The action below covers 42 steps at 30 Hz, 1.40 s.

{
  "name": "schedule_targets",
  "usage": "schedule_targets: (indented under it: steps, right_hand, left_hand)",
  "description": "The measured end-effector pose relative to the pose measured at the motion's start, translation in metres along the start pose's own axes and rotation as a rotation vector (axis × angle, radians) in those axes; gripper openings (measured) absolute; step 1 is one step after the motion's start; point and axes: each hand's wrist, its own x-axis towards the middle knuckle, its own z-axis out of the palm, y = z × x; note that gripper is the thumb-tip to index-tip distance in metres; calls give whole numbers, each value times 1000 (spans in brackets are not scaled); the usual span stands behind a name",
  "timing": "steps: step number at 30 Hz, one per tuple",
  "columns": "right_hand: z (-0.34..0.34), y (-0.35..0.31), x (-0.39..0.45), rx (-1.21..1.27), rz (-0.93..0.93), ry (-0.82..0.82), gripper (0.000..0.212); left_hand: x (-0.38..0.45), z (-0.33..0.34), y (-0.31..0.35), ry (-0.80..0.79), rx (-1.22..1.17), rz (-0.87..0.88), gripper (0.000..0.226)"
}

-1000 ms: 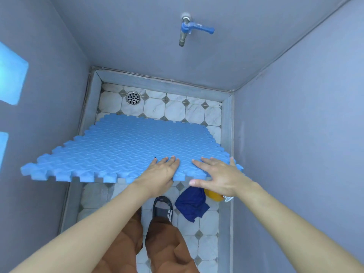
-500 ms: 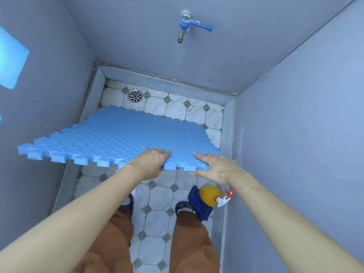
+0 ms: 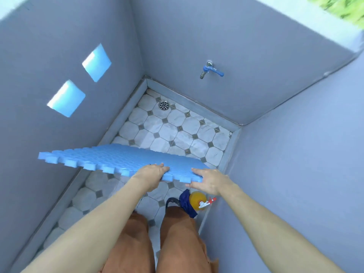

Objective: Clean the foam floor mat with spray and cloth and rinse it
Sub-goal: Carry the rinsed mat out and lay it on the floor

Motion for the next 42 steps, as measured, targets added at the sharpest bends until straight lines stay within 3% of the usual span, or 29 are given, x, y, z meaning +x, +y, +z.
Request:
schedule_targets:
  steps: [6,10,14,22,25,34,42]
  right_hand:
    - [35,-52,-26,-128,-64,-204,91]
    - [50,-93,-21,-257,-146,-165,96]
    - [70,-151,-11,-453,-267,-141,80]
    - [137,-281,-39,-976,-510,-91,85]
    - [184,-328,-54,-1131,-616,-89,92]
    - [322,-452,-97,-1388,-872,-117,72]
    - [451,-521,-96,-1504,-1139,-160,64]
  left_hand:
    - [-81,59,-6,63,-108,-139,60]
    - [-104,103,-34,116,-211,-229,53]
    - [-137,159,-63,168,-344,-345,54]
    - [-231,281,-83,305,-792,-566,56]
    - [-271,334,-82,374,-929,-671,61]
    - [-368,465,-104,466,-1228,-931,58]
    - [-420,565,-108,616,-1247,-1260,65]
